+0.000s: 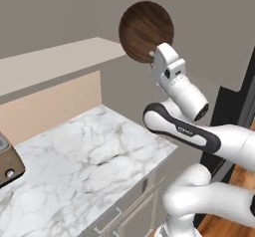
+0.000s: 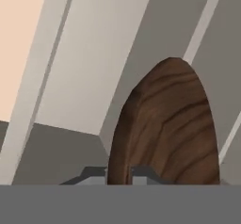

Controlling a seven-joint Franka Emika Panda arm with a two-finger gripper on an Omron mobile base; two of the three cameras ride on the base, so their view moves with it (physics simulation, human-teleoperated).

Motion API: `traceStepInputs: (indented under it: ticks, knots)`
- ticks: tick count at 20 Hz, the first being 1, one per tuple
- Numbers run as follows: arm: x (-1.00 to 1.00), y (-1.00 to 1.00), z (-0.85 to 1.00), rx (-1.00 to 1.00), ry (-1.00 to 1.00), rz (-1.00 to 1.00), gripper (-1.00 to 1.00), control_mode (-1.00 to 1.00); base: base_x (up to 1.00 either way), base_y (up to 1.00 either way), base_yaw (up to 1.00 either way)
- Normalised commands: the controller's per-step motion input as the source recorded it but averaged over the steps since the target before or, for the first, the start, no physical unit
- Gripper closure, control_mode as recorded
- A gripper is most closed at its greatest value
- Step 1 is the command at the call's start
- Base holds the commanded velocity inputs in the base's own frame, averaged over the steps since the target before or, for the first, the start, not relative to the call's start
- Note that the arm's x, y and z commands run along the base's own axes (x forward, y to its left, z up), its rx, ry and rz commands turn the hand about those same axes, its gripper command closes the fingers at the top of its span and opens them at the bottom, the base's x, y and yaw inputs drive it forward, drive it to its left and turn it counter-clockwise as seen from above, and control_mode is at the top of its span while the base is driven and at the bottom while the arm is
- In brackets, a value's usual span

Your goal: Take the smaller bowl and place it next to the appetizer plate on the dining counter , and place the larger bowl next to the plate with cooked food.

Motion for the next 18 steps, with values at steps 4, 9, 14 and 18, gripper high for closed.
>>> traceStepInputs:
  ticks: [4, 9, 14, 18]
  knots:
    - [-1.0, -0.07, -0.12, -0.02, -0.01, -0.14, 1.0, -1.0, 0.0, 0.0, 0.0]
    - [-1.0, -0.08, 0.0, 0.0, 0.0, -0.12, 1.0, -1.0, 0.0, 0.0, 0.0]
    - [-1.0, -0.09, 0.0, 0.01, 0.0, -0.1, 1.0, -1.0, 0.0, 0.0, 0.0]
    - [-1.0, -0.26, 0.0, 0.11, 0.09, -0.13, 1.0, -1.0, 0.0, 0.0, 0.0]
